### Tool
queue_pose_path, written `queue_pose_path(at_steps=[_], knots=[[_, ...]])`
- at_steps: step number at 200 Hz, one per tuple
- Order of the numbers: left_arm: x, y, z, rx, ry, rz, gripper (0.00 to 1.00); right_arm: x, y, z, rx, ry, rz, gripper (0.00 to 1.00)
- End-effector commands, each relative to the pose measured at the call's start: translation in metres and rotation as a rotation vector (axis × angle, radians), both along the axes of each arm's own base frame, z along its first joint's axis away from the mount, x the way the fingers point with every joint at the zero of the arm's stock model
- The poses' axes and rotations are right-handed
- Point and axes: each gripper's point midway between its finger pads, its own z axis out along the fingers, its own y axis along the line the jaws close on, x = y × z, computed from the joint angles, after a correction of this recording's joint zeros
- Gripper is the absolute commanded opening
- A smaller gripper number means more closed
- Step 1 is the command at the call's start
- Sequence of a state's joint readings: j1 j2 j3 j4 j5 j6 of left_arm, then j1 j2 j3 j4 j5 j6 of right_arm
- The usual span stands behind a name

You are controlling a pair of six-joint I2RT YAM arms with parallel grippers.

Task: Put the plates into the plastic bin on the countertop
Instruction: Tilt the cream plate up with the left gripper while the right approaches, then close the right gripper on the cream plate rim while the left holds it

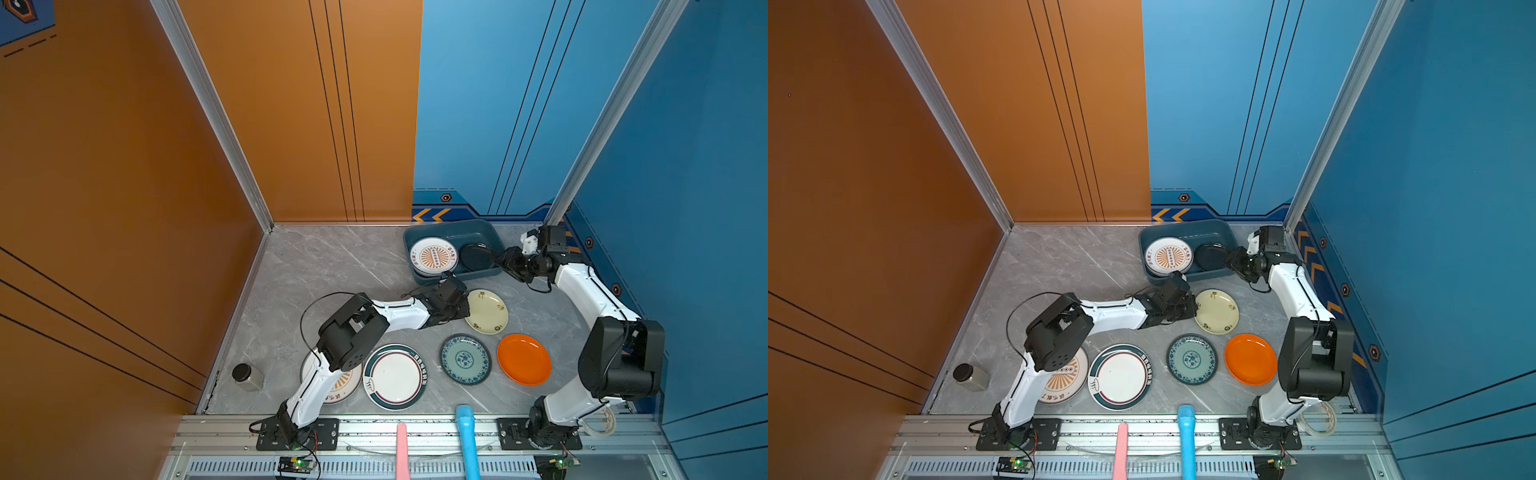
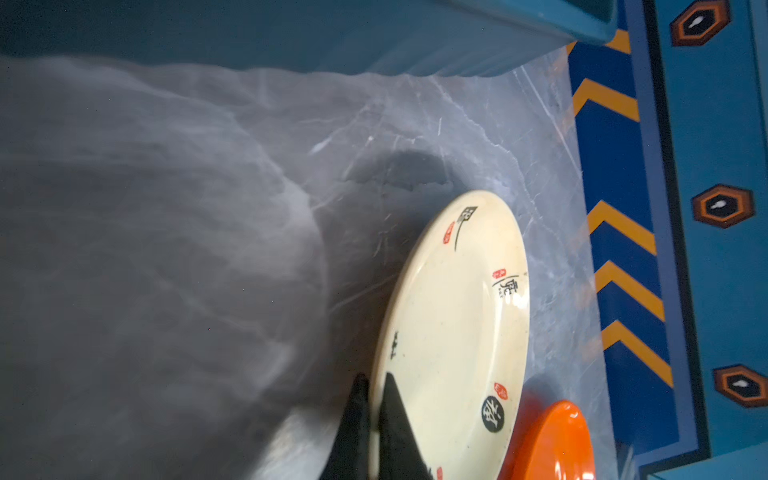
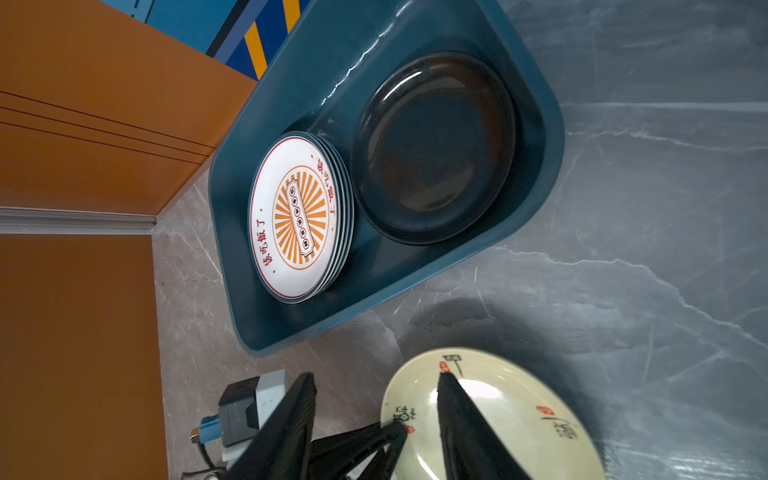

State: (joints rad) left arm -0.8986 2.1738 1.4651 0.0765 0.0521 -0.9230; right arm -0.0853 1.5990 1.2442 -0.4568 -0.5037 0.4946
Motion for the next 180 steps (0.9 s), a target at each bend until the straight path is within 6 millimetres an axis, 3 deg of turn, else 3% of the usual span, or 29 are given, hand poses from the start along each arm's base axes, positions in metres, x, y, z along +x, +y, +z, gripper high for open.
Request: queue_pose_path(at_steps=[1,35,88,125,180], knots=[[-0.001,0.025,0.033,0.029,-0.048,-0.07,0.0,-0.008,0.016,0.02,0.027,-0.039,0.081,0.53],[-0.004,0.062,0.069,-0.045,-0.04,-0.123,0.0,-0.015,0.049,0.033,0.083,-0.068,0.21,0.57],[-0.002,0.131,0.12,-0.11,-0.038,-0.17,0.0,-0.03,0.105,0.037,0.18,-0.067,0.415,0.59],[0.006,0.174,0.122,-0.116,-0.006,-0.155,0.0,-0.035,0.13,0.03,0.17,-0.053,0.478,0.59],[0.01,0.201,0.127,-0.14,0.013,-0.162,0.0,-0.045,0.16,0.033,0.22,-0.053,0.564,0.6]])
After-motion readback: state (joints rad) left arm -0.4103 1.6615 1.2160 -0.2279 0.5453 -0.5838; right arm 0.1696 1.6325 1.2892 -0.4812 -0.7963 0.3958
